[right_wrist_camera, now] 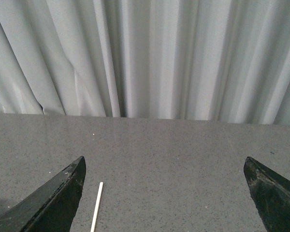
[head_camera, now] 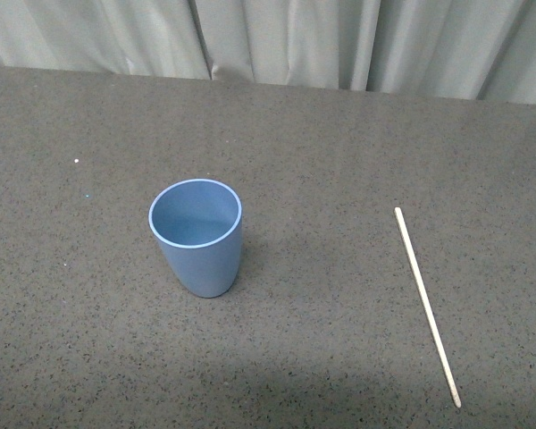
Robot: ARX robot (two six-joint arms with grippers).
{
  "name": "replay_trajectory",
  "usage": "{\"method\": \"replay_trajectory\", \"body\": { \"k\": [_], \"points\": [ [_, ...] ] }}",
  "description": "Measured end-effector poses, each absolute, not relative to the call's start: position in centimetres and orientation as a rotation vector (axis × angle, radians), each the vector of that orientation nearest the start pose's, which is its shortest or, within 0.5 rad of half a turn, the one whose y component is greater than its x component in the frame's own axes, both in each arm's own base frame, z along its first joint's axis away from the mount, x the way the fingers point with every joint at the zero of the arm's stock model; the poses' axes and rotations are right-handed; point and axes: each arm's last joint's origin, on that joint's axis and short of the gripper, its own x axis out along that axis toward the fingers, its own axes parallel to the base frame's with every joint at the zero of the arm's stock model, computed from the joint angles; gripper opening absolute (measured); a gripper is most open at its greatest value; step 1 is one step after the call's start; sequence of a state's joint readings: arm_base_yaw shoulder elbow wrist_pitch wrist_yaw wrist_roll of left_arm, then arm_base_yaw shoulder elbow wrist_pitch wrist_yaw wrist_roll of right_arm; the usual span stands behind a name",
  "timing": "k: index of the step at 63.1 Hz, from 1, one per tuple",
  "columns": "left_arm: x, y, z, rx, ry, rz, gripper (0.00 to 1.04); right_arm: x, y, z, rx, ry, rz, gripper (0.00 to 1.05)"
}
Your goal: Transfer chopsticks to blue cup
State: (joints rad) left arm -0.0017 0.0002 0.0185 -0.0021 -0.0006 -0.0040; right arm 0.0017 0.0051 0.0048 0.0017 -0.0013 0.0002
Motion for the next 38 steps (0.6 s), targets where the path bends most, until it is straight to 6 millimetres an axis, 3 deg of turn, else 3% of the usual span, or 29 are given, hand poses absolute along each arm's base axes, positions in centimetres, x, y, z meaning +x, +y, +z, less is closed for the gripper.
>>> {"method": "replay_trajectory", "body": {
  "k": [19, 23, 29, 38],
  "points": [
    [9.7, 0.0, 17.0, -0.004, -0.016, -0.001, 0.98, 9.8, 0.0, 16.5, -0.001, -0.001, 0.002, 0.95],
    [9.7, 0.0, 17.0, -0.004, -0.016, -0.002, 0.98, 9.9, 0.1, 16.4, -0.095, 0.066, -0.106, 0.95],
    [9.7, 0.0, 17.0, -0.004, -0.016, 0.000, 0.98, 10.9, 0.4, 16.1, -0.261, 0.229, -0.157, 0.95],
    [9.7, 0.0, 17.0, -0.004, -0.016, -0.002, 0.98, 13.9, 1.2, 16.5, -0.250, 0.371, -0.037, 0.95]
  ]
}}
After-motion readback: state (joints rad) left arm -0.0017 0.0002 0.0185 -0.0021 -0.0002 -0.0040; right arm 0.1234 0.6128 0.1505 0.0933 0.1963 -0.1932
